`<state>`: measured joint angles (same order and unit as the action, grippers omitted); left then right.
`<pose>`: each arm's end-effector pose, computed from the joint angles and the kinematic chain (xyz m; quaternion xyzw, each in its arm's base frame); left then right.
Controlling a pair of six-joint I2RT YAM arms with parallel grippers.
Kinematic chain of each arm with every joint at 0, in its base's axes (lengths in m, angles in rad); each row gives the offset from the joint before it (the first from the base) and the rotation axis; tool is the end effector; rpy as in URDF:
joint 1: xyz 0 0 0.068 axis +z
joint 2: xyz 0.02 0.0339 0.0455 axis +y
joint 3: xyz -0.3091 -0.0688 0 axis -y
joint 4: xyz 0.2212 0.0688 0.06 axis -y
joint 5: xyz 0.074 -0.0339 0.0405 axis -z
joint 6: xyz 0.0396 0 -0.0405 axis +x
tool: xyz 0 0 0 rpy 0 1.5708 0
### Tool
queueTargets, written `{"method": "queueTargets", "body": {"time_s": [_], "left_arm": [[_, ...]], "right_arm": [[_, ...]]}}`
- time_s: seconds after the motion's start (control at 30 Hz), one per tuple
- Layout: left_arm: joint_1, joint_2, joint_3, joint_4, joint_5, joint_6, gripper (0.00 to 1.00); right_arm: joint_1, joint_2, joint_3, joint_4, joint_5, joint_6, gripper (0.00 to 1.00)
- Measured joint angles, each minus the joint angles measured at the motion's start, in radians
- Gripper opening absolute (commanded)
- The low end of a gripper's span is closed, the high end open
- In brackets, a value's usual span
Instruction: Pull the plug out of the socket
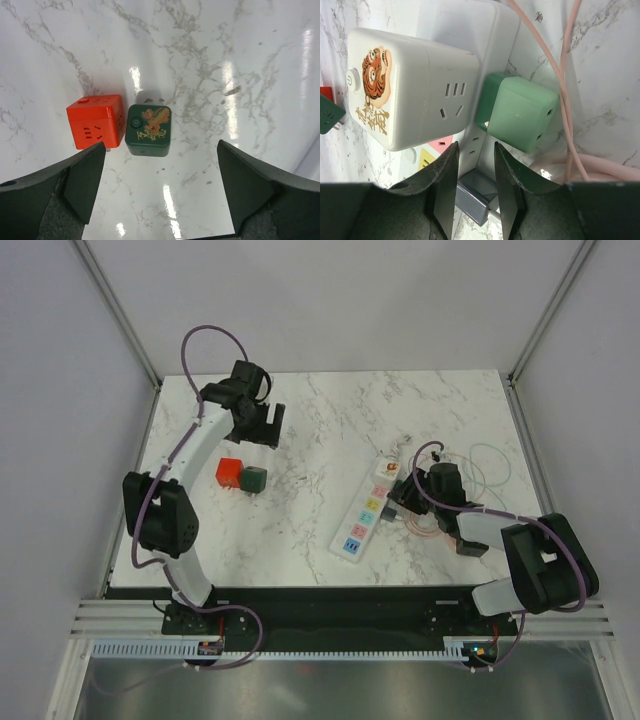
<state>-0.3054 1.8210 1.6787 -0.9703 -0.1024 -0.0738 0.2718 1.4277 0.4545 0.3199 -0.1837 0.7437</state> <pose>0.3581 -0.1086 0.3393 0.1008 0.9674 0.0062 0.2321 0.2289 0.0713 0.2017 0.1692 0.8776 0.2863 0.3453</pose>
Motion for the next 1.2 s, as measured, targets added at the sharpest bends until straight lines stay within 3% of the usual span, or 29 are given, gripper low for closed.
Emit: {"method": "queueTargets", "body": {"time_s": [0.17,0.43,0.53,0.77,1.2], "left_arm": [[-0.065,-0.117,0.002,0.056,0.068,-0.026,0.95],[-0.406,-0.098,-0.046,0.193,0.048,-0.049,0.95],[-0.484,-0.050,-0.046,0.240,0.026,-0.056,0.95],[-0.532,0.054,-0.043,0.356,0.006,-0.101,0.93],[-0.639,0.216,0.074,0.476,-0.068,-0.157,0.96]], "right_arm": [[0.016,-0.019,0.011,-0.042,0.024,-0.006,0.42],[0.063,-0.169,0.056,-0.260,0.072,-0.054,0.46],[0.063,-0.248,0.096,-0.352,0.132,-0.088,0.47],[-0.004,-0.407,0.144,-0.477,0.226,-0.144,0.49],[-0.127,-0.261,0.198,-0.487,0.139,-0.171,0.48]]}}
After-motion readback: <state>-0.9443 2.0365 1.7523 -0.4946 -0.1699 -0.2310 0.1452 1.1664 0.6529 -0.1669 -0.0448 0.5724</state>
